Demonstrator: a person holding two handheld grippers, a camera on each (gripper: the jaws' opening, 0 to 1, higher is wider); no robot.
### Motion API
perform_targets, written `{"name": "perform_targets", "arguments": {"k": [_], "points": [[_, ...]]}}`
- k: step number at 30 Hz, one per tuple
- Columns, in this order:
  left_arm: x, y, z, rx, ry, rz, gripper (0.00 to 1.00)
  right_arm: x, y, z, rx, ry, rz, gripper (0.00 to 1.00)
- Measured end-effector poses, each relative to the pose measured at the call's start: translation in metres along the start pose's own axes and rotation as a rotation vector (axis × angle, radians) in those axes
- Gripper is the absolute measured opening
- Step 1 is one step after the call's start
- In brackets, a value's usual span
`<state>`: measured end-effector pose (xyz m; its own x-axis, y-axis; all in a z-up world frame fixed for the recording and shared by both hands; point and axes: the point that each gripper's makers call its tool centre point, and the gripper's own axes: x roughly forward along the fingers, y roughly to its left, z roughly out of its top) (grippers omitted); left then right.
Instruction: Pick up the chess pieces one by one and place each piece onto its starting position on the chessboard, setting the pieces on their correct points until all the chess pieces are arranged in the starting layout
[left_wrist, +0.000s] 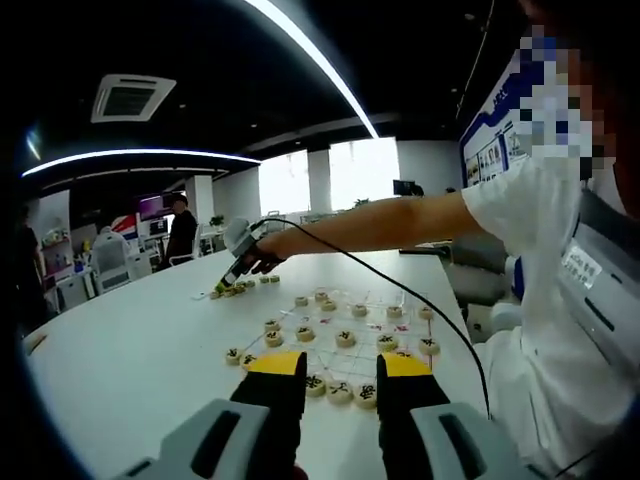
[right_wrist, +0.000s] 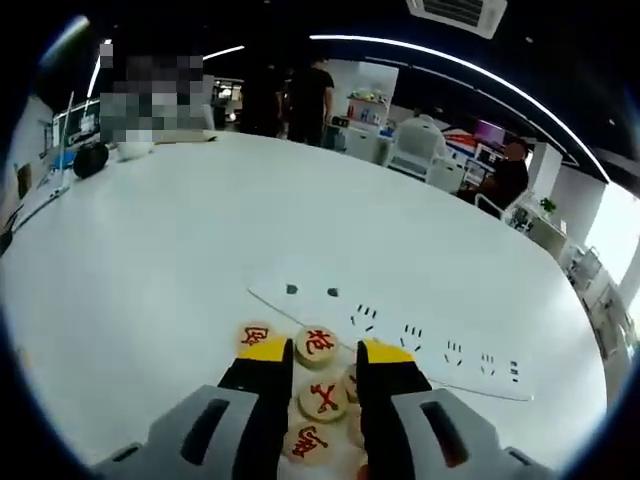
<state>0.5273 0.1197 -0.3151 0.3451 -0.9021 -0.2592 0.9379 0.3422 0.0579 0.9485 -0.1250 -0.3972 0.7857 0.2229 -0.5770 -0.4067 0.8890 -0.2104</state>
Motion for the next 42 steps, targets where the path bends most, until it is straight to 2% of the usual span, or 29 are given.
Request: {"name": "perform_targets", "arguments": {"k": [2,7,10,14,20,23,25,26,31,33,36,42], "points": [[0.001,0.000,-0.002,-0.001,0.009,-0.001,0.30,0.001,0.002,-0.002,-0.015,0.006,-0.001,0.20],[0.003,0.001,-0.002,-0.005,0.005,-0.002,0.30,-0.004,0.002,0.001,-0.001,-0.006,0.003,0.20],[0.003,0.001,-0.002,-0.002,0.006,-0.002,0.30,-0.008,0.001,0.004,0.049,-0.038,0.001,0.19],[0.002,-0.001,0.000,0.001,0.000,-0.002,0.30,-0.026,-0.002,0.020,0.136,-0.094,0.023,0.19],[0.003,0.000,0.002,-0.005,-0.006,0.003,0.30,-0.080,0.023,0.035,0.117,-0.142,0.123,0.19],[0.005,-0.001,0.003,-0.005,-0.005,0.002,0.30,-0.106,0.032,0.032,0.115,-0.155,0.159,0.19],[0.005,-0.002,0.004,-0.004,-0.007,-0.002,0.30,-0.124,0.034,0.026,0.049,-0.160,0.173,0.19],[0.006,-0.004,0.005,-0.002,-0.008,-0.006,0.30,-0.138,0.037,0.028,0.043,-0.214,0.180,0.19],[0.003,-0.005,0.007,-0.003,-0.015,-0.005,0.30,-0.192,0.057,0.000,0.084,-0.267,0.238,0.19],[0.000,-0.005,0.010,-0.003,-0.024,0.000,0.30,-0.213,0.065,-0.016,0.083,-0.262,0.249,0.19],[-0.005,0.000,0.012,-0.011,-0.039,0.017,0.30,-0.236,0.066,-0.048,0.012,-0.206,0.251,0.19],[-0.009,0.006,0.015,-0.025,-0.057,0.041,0.30,-0.284,0.091,-0.113,0.002,-0.145,0.290,0.19]]}}
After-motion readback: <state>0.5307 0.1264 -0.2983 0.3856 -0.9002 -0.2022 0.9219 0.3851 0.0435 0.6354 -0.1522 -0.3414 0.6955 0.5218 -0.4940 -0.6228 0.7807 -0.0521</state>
